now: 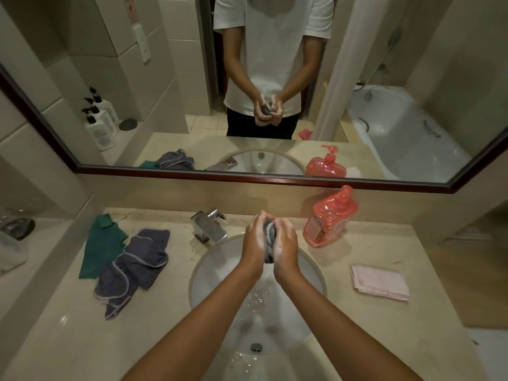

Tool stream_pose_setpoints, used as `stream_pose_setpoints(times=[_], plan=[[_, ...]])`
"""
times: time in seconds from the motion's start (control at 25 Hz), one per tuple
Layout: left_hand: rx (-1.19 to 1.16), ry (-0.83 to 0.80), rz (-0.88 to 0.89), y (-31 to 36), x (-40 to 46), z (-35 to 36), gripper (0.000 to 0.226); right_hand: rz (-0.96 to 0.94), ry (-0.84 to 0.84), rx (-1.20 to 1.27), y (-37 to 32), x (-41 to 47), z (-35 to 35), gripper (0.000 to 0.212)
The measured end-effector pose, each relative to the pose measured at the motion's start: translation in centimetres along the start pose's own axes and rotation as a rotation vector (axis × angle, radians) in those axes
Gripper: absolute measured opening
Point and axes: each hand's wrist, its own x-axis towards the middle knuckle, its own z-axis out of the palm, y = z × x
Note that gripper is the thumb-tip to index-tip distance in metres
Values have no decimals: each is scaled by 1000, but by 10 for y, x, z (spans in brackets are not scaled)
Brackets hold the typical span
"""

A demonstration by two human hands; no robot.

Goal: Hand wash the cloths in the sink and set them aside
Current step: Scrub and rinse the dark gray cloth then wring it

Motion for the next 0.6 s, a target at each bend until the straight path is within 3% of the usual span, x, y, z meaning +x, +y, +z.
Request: stream_pose_setpoints(times=[0.12, 0.24, 0.4, 0.6], plan=[[388, 99, 176, -25, -7, -3, 28, 40, 58, -91, 2, 3, 5, 43], [346, 177, 211, -31, -5, -10, 36, 172, 51, -52, 12, 2, 3, 51], [358, 202, 120, -47, 5, -21, 53, 254, 71, -90, 39, 4, 3, 56], [359, 286, 32, -72, 24, -38, 55, 364, 75, -133, 74, 12, 11, 47]])
